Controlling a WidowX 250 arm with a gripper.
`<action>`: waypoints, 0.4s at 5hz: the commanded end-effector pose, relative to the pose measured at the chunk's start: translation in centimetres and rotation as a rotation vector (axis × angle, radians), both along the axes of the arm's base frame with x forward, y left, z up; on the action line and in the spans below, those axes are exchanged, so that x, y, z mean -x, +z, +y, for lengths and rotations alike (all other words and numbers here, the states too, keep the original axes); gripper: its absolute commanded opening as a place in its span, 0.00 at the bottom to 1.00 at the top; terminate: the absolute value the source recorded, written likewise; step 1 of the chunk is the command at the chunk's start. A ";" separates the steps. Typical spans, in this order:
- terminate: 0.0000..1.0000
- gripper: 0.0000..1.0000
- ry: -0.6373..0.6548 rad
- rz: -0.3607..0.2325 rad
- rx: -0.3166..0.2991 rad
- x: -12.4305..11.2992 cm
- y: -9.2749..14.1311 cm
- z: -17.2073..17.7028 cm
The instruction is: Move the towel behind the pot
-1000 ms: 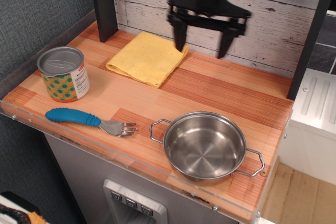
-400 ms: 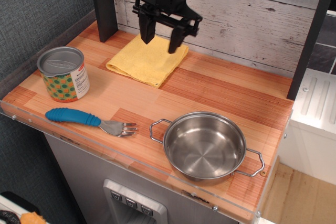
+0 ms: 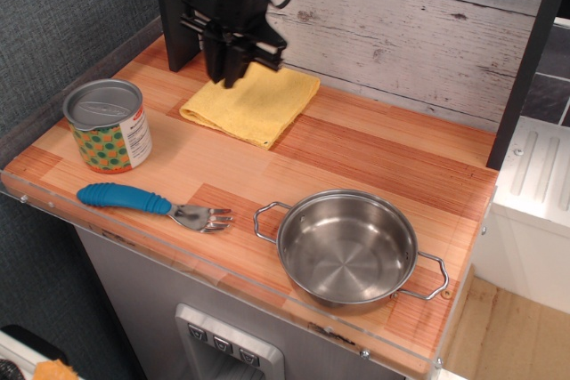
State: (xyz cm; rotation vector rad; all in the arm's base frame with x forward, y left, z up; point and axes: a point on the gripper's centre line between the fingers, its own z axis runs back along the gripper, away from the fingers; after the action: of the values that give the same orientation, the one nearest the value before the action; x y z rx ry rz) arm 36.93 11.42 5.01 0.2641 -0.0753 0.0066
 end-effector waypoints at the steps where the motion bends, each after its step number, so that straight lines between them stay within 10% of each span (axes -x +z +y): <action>1: 0.00 0.00 -0.001 -0.075 0.018 -1.1 -0.2 1.3; 2: 0.00 0.00 -0.006 -0.079 0.018 -1.5 -1.4 0.8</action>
State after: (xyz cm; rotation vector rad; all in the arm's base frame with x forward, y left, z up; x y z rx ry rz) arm 37.73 12.18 1.95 0.2322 -0.1191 0.0180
